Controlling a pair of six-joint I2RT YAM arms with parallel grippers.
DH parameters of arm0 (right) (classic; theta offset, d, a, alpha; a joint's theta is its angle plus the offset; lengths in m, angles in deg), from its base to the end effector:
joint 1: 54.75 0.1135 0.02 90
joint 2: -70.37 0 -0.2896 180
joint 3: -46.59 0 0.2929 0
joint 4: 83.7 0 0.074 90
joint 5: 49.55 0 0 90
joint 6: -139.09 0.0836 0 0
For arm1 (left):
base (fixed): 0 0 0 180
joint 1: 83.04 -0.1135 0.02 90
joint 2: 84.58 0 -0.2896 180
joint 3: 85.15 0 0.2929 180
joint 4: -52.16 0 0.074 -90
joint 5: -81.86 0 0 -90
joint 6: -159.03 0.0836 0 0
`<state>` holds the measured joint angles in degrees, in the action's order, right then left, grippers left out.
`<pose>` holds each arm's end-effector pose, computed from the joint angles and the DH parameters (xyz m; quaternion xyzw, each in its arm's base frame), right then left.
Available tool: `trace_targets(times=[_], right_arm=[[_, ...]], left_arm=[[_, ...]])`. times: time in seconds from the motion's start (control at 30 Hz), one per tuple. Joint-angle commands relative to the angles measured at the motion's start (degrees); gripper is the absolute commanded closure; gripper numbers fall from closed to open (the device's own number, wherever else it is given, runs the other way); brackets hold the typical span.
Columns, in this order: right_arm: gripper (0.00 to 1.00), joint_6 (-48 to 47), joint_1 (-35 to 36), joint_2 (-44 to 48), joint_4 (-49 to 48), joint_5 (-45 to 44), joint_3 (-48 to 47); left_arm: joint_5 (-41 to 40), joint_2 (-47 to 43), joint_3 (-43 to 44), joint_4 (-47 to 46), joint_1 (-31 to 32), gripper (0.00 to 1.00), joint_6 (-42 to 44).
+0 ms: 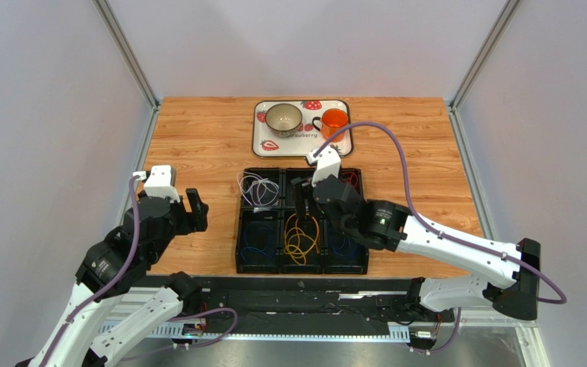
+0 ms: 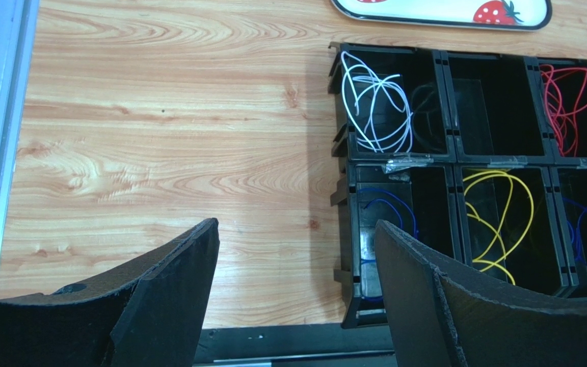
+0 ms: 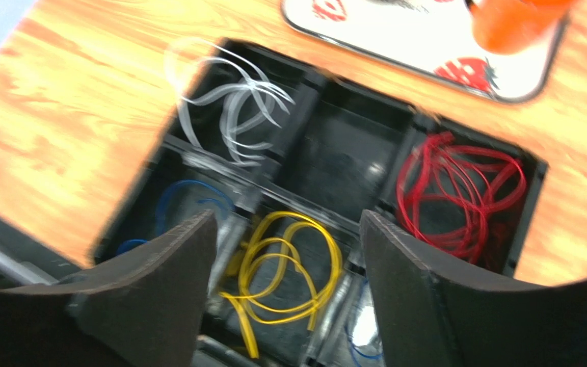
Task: Untangle the cables
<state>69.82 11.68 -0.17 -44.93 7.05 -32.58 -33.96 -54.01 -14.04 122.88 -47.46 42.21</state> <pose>0.1771 0.2909 0.3583 -0.1902 0.8206 0.1490 0.5179 0.1206 -0.0415 0.3761 -0.0466 0.8509 -0.0861 0.5161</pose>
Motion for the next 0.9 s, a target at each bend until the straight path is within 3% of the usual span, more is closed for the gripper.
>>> trace_targets(times=[0.0,0.1,0.17,0.3,0.53,0.73,0.87], right_arm=[[0.25,4.4,0.3,3.6,-9.5,-8.5,10.7],[0.26,4.8,0.2,4.4,-7.8,-9.0,13.0],[0.26,5.5,0.2,4.4,-5.5,-9.7,13.0],[0.25,6.5,0.1,5.8,-1.5,-10.4,14.2],[0.2,9.0,0.1,10.8,-1.3,-9.3,20.0],[0.18,8.2,0.1,15.1,-0.3,-5.8,21.4],[0.17,8.1,0.0,20.1,0.0,-6.8,24.6]], left_arm=[[0.9,1.0,0.1,-1.9,-0.2,0.16,0.7],[1.1,1.2,-0.1,-1.8,-0.2,0.16,1.2],[1.2,0.2,-3.0,-2.4,-0.3,0.23,-0.4],[1.0,-3.8,-8.8,-7.8,-0.2,0.26,1.2],[-7.4,-10.2,-15.2,-15.5,-0.2,0.2,0.5],[-19.9,-7.9,-21.6,-27.7,-0.3,0.16,2.5],[-21.2,-6.0,-23.8,-37.0,-0.2,0.17,3.1]])
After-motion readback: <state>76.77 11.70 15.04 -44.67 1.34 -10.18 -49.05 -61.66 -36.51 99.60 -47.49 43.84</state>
